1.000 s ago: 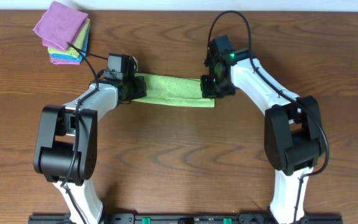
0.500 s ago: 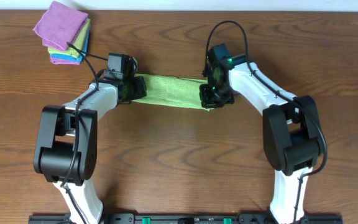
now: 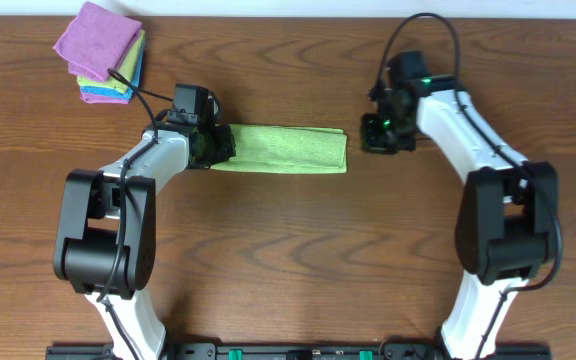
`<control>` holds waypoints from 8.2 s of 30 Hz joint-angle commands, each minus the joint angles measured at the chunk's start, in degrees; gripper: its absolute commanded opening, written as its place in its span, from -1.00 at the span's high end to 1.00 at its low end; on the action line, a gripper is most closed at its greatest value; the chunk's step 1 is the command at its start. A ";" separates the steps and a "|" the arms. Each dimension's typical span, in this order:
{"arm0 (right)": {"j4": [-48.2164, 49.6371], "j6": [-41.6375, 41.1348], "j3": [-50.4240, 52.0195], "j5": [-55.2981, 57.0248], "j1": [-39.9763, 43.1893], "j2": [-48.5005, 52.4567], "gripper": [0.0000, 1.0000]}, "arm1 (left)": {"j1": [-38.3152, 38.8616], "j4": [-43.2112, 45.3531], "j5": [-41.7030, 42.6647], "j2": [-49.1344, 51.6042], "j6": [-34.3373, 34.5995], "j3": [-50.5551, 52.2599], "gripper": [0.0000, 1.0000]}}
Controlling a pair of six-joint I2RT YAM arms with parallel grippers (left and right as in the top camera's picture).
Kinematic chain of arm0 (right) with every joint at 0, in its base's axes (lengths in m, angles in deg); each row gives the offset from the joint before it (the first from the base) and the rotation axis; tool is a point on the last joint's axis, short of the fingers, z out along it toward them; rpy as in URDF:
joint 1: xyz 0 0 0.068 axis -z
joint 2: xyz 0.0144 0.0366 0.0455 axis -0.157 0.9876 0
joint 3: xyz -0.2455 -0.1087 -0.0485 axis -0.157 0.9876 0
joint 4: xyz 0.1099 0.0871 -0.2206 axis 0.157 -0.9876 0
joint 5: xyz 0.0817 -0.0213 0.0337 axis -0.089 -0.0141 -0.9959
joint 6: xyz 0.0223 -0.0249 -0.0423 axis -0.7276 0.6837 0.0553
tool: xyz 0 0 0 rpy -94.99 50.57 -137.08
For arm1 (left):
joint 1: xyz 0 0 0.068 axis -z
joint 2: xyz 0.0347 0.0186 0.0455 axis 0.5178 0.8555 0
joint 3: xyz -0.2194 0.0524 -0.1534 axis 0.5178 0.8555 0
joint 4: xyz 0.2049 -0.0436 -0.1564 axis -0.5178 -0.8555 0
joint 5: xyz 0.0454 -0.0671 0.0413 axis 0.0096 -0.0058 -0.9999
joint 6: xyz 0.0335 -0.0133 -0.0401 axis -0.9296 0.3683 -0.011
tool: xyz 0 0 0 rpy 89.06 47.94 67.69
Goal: Fold the cloth
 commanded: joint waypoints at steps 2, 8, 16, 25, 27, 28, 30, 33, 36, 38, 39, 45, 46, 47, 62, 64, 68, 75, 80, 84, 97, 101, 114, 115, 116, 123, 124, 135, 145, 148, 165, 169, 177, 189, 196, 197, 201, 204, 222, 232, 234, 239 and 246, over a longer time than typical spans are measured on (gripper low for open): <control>0.98 8.13 -0.02 -19.56 7.61 -1.44 -0.19 | 0.24 -1.99 -0.94 1.07 0.70 1.03 0.88; 2.14 17.55 3.17 -35.56 12.50 -1.25 -0.99 | 0.24 -1.86 -1.81 1.07 1.14 1.03 0.88; 7.96 16.83 7.69 -39.32 9.22 2.40 -0.94 | 0.24 -1.70 -1.81 1.07 1.11 1.03 0.88; 13.20 11.52 7.69 -38.91 5.81 9.01 -0.87 | 0.24 -1.29 -1.79 1.07 1.11 1.03 0.88; 15.10 9.29 7.69 -39.15 5.57 10.62 -0.84 | 0.24 -1.27 -1.79 1.07 1.11 1.03 0.88; 15.87 8.35 7.69 -39.21 5.33 11.28 -0.82 | 0.24 -1.25 -1.79 1.07 1.11 1.03 0.88; 17.62 6.08 7.69 -39.47 4.24 12.83 -0.75 | 0.24 -1.14 -1.79 1.07 1.11 1.03 0.89; 19.47 4.79 7.69 -40.44 1.51 14.58 -0.56 | 0.24 -0.83 -1.77 1.07 1.11 1.03 0.88; 20.81 4.74 7.63 -40.28 -0.48 14.97 0.43 | 0.24 -0.74 -1.77 1.07 1.11 1.01 0.88; 21.35 2.60 7.04 -39.50 -0.28 14.84 0.88 | 0.24 -0.81 -1.75 0.92 1.09 0.98 0.88; 21.27 1.36 6.32 -39.52 0.28 14.82 0.97 | 0.13 -0.85 -1.75 0.61 1.07 0.98 0.89; 11.15 1.31 -1.03 -34.73 4.96 12.39 0.97 | 0.00 -0.87 -1.57 -5.75 0.63 0.98 0.88; 8.02 1.42 -2.73 -31.17 5.75 11.50 0.97 | 0.00 -1.01 -1.60 -7.54 0.66 0.98 0.88; 4.15 1.42 -4.70 -25.97 6.62 10.32 0.97 | 0.00 -1.16 -1.60 -9.73 0.66 0.98 0.88; -10.23 -0.20 -14.84 18.38 -4.31 5.62 0.97 | 0.04 -10.19 0.72 -30.36 2.40 0.98 0.88; -8.00 -0.61 -14.84 19.28 -7.85 7.10 0.97 | 0.02 -10.69 0.87 -31.98 2.38 0.98 0.88; -3.82 -0.92 -14.86 22.71 -15.47 10.71 0.97 | 0.04 -12.09 1.25 -34.97 2.34 0.98 0.88; 1.81 -4.22 -15.06 26.95 -21.86 12.17 0.98 | 0.04 -16.85 1.14 -36.70 0.59 1.01 0.88; 1.03 -4.85 -16.26 26.93 -22.29 12.17 0.98 | 0.04 -18.03 0.98 -36.70 -0.85 1.01 0.88; -1.64 -5.27 -18.82 25.79 -22.25 12.17 0.97 | 0.02 -18.01 -0.37 -36.70 -0.79 1.01 0.88; -5.49 -5.27 -26.73 25.20 -23.58 12.17 0.97 | 0.02 -16.35 -0.46 -41.51 -0.87 1.01 0.88; -4.55 -5.27 -26.73 25.42 -24.52 12.17 0.97 | 0.02 -16.52 -0.09 -43.47 -0.90 1.01 0.88; -7.28 -6.23 -26.91 26.45 -22.29 12.15 0.98 | 0.04 -17.57 -0.48 -44.13 -2.40 1.18 0.88; -7.58 -6.23 -26.91 25.79 -22.05 12.15 0.98 | 0.04 -17.11 -0.48 -42.84 -2.40 1.22 0.88; -7.89 -6.29 -26.91 25.05 -21.84 12.15 0.98 | 0.11 -16.22 -0.46 -41.07 -2.38 1.42 0.89; -10.05 -6.36 -26.93 18.03 -20.06 12.15 0.98 | 1.18 -7.76 0.87 -25.44 0.42 1.55 0.88; -10.54 -6.36 -26.93 17.68 -19.78 12.15 0.97 | 1.60 -6.19 1.86 -23.17 1.14 1.55 0.89; -16.98 -7.93 -26.93 13.18 -17.92 12.15 0.97 | 6.43 2.58 -1.57 -6.88 6.84 1.55 0.89; -19.61 -8.50 -26.93 13.62 -17.62 12.15 0.97 | 6.99 2.56 -5.53 -3.82 7.10 1.55 0.88; -19.56 -8.52 -26.97 13.60 -17.62 12.15 0.97 | 6.99 2.40 -6.56 -3.72 7.10 1.55 0.89; -19.28 -8.50 -27.80 13.60 -18.16 10.78 0.97 | 7.30 6.03 -5.81 0.55 8.46 1.55 0.88; -19.43 -8.44 -28.02 13.64 -18.21 10.16 0.97 | 7.32 6.05 -5.73 0.55 8.46 1.55 0.88; -19.37 -8.02 -29.57 13.64 -18.62 6.36 0.97 | 7.34 6.05 -4.72 0.57 8.46 1.55 0.88; -18.49 -7.39 -30.05 13.60 -22.88 5.38 0.97 | 8.11 6.05 -4.74 0.57 8.46 1.55 0.88; -15.21 -6.08 -30.05 13.60 -24.81 5.40 0.97 | 8.11 6.05 -4.72 0.57 8.44 1.55 0.88; -14.71 -6.08 -30.03 13.62 -25.00 5.40 0.97 | 8.11 6.05 -4.72 0.57 8.44 1.55 0.88; -14.23 -5.66 -30.03 13.64 -25.24 5.55 0.97 | 8.11 6.05 -4.72 0.57 8.41 1.55 0.88; -14.23 -5.64 -30.03 14.10 -25.14 5.60 0.97 | 7.87 6.05 -3.78 0.46 8.41 1.53 0.89; -9.42 -2.38 -29.94 15.32 -25.29 10.16 0.97 | -4.85 -11.54 -4.09 -39.60 8.00 1.53 0.88; -4.74 5.99 -29.94 15.06 -30.64 16.92 0.24 | -4.81 -18.25 -6.38 -59.93 5.46 1.53 0.89; -4.68 8.92 -29.94 12.81 -32.44 17.16 -0.60 | -4.81 -20.22 -6.97 -61.20 5.09 1.53 0.89; -4.55 15.82 -30.05 10.93 -35.54 15.39 -0.94 | -4.81 -24.46 -8.09 -59.76 3.15 1.55 0.89; -4.09 14.93 -30.38 16.17 -32.33 8.24 0.97 | -4.81 -26.12 -12.76 -52.11 2.95 1.55 0.87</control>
